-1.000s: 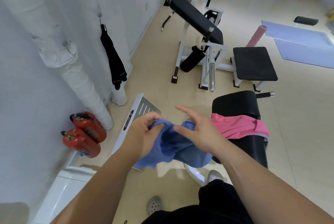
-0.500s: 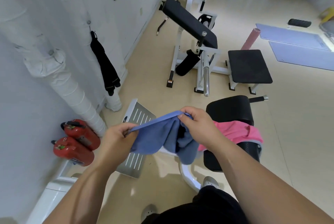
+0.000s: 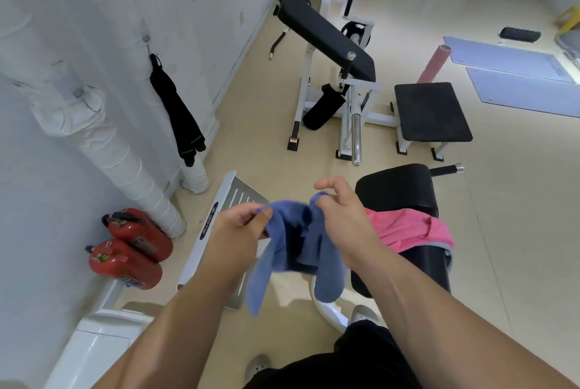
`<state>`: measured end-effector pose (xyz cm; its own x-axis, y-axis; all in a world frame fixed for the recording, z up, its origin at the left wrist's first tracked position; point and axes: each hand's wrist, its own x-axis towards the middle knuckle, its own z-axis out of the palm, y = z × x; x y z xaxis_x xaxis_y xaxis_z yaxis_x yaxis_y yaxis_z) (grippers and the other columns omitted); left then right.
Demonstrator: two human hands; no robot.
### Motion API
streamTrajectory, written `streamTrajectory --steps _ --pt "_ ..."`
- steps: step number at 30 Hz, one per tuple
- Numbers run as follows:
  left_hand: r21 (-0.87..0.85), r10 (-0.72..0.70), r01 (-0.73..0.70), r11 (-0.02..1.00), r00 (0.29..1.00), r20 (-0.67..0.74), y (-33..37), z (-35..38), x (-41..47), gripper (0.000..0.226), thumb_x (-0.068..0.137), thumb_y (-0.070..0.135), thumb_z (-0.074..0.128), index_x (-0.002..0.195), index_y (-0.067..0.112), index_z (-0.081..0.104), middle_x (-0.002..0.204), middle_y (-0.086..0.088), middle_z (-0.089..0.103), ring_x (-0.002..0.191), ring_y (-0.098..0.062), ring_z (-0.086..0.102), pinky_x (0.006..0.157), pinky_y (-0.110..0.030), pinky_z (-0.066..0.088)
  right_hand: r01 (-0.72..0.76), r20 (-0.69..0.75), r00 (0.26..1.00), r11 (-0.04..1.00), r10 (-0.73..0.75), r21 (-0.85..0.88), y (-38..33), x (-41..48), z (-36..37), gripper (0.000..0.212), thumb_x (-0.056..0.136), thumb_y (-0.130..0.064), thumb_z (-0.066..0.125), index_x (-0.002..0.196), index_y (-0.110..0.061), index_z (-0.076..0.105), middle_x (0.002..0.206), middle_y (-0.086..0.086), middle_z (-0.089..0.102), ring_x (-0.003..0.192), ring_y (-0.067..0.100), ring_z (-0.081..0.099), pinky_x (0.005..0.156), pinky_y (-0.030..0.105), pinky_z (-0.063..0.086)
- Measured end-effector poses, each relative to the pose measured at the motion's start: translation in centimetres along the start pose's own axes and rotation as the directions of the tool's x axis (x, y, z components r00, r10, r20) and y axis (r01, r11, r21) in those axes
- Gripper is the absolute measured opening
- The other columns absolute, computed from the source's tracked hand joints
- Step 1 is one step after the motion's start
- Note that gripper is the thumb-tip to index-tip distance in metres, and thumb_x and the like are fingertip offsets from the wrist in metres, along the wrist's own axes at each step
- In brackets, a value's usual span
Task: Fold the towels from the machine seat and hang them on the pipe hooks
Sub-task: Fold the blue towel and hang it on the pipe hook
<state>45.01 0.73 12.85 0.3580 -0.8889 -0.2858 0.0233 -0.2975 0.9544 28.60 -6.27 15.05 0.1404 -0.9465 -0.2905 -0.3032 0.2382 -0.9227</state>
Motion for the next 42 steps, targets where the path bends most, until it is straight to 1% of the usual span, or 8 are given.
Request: streamTrajectory --steps 4,8,11,16,20,25,35,42 --pt "-0.031 -0.054 0.056 0.998 0.997 0.051 0.1 1.0 -1.4 0.022 0.100 0.015 0.061 0.084 0.006 0.075 0.082 -0.018 0.074 0.073 -0.015 0.067 0.076 -0.029 0.055 -0.011 0.052 0.999 0.994 0.005 0.113 -0.1 -1.5 1.7 0.020 0.095 -0.002 0.058 0.091 -0.018 0.070 0.077 0.006 0.063 0.070 0.015 0.055 0.067 0.030 0.048" --pt "-0.107 -0.081 0.074 0.992 0.995 -0.065 -0.2 0.4 -2.0 0.023 0.097 0.017 0.065 0.081 0.004 0.075 0.082 -0.023 0.071 0.070 -0.018 0.065 0.072 -0.033 0.054 -0.088 0.188 0.981 0.973 0.047 0.213 0.0 -2.4 2.3 0.031 0.093 0.001 0.049 0.100 -0.014 0.076 0.086 0.011 0.070 0.081 0.026 0.064 0.084 0.046 0.056" --pt "-0.100 -0.098 0.087 0.991 0.989 -0.111 -0.5 -1.0 -2.1 0.028 0.098 0.023 0.064 0.074 0.010 0.074 0.082 -0.025 0.069 0.070 -0.026 0.062 0.073 -0.044 0.053 -0.127 0.313 0.949 0.956 0.040 0.263 -0.2 -2.8 2.3 0.035 0.097 0.005 0.042 0.110 -0.009 0.072 0.091 0.018 0.074 0.082 0.025 0.071 0.079 0.032 0.060" --pt "-0.089 -0.052 0.045 0.995 0.996 -0.075 -0.8 -2.1 -2.6 0.034 0.098 0.017 0.061 0.072 -0.004 0.063 0.069 -0.029 0.060 0.064 -0.026 0.058 0.066 -0.052 0.055 0.124 0.342 0.933 0.992 -0.109 -0.021 0.2 -2.4 3.0 0.011 0.095 -0.004 0.062 0.094 -0.009 0.072 0.089 0.030 0.067 0.075 0.019 0.064 0.075 0.037 0.058" --pt "-0.105 -0.014 0.011 0.994 1.000 -0.024 -1.1 -2.6 -2.8 0.030 0.092 0.024 0.065 0.081 -0.003 0.070 0.089 -0.038 0.062 0.077 -0.027 0.061 0.090 -0.063 0.052 0.387 0.349 0.891 0.888 -0.290 -0.250 0.6 -2.0 3.6 0.017 0.082 -0.011 0.077 0.076 -0.024 0.067 0.094 0.000 0.058 0.084 0.002 0.056 0.077 0.019 0.046" --pt "-0.058 0.029 -0.028 0.998 1.000 0.008 -1.3 -3.0 -2.9 0.027 0.098 0.010 0.061 0.081 -0.008 0.069 0.088 -0.038 0.062 0.075 -0.024 0.060 0.080 -0.055 0.055 0.457 0.414 0.854 0.836 -0.316 -0.304 0.5 -2.0 3.9 0.020 0.081 -0.018 0.078 0.072 -0.022 0.061 0.073 -0.001 0.064 0.072 0.018 0.059 0.069 0.042 0.052" --pt "-0.026 0.017 -0.015 1.000 0.997 0.073 -0.9 -3.4 -3.6 0.020 0.094 0.017 0.067 0.081 0.016 0.081 0.086 -0.014 0.075 0.085 -0.023 0.070 0.081 -0.037 0.054 0.467 0.446 0.846 0.808 -0.291 -0.360 -1.0 -2.6 3.8 0.052 0.064 -0.017 0.089 0.075 -0.028 0.039 0.069 -0.001 0.060 0.058 0.010 0.046 0.060 0.040 0.049" --pt "0.087 0.097 -0.099 0.991 0.995 0.022 -1.2 -2.9 -4.0 0.014 0.086 0.010 0.078 0.076 0.019 0.079 0.072 0.012 0.070 0.070 -0.005 0.066 0.070 -0.020 0.051 0.493 0.455 0.834 0.793 -0.313 -0.357 -1.0 -2.6 3.6 0.046 0.071 -0.010 0.077 0.074 -0.029 0.035 0.069 0.007 0.062 0.056 0.010 0.044 0.056 0.038 0.046"
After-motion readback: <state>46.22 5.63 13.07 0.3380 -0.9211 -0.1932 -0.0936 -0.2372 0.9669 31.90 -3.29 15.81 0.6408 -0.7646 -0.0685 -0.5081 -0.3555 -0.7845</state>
